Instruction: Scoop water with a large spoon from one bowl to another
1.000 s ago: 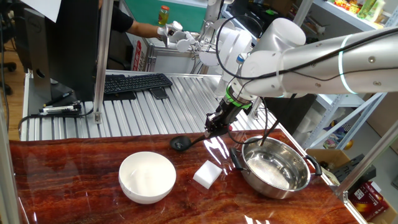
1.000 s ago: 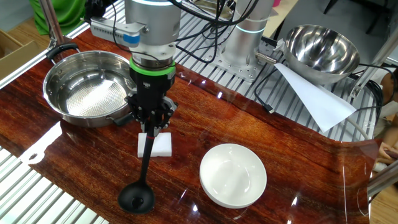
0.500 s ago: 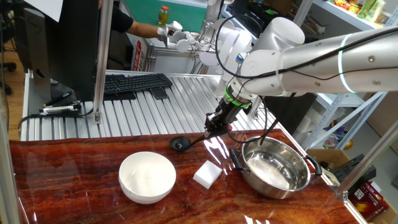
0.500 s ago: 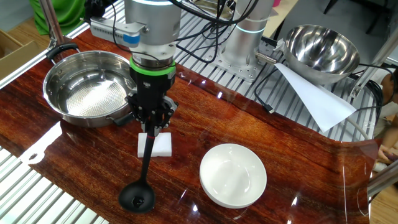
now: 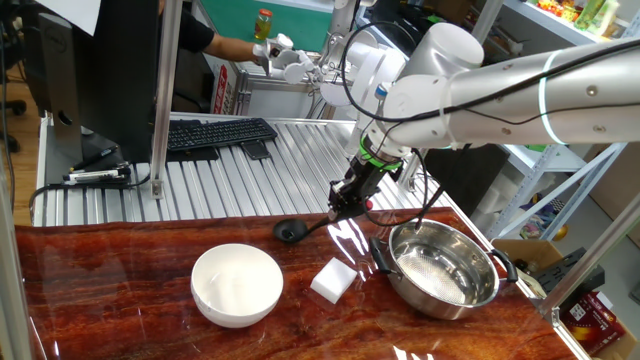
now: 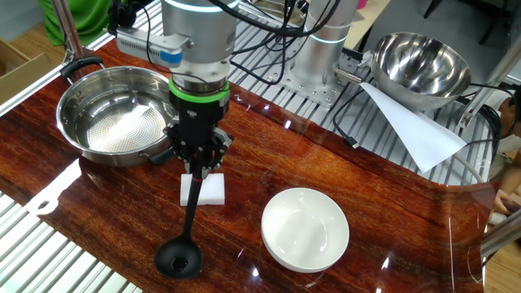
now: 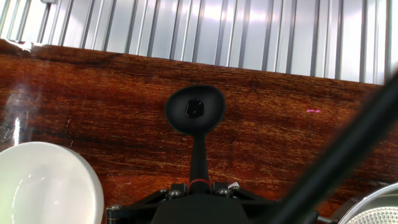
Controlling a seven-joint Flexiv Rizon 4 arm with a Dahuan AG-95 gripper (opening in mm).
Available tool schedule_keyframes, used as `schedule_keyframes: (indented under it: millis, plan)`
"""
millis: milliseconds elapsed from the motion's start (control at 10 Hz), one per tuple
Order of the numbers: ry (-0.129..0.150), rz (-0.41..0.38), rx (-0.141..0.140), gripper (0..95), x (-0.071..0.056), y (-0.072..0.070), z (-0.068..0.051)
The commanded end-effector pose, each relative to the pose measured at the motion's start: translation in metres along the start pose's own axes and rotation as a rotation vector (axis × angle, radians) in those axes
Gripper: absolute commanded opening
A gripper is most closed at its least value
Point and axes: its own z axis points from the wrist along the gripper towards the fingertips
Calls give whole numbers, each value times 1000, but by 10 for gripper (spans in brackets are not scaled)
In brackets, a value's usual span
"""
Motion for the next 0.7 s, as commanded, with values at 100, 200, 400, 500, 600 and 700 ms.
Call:
schedule_keyframes:
  millis: [100, 200, 400, 500, 600, 700]
  plan:
    - [18, 2, -10, 0, 1, 0, -1]
    - [17, 2, -11, 0, 1, 0, -1]
    - [32, 7, -19, 0, 1, 0, -1]
    - [44, 15, -27, 0, 1, 0, -1]
    - [47, 29, -26, 0, 1, 0, -1]
    - [69, 74, -16, 0, 1, 0, -1]
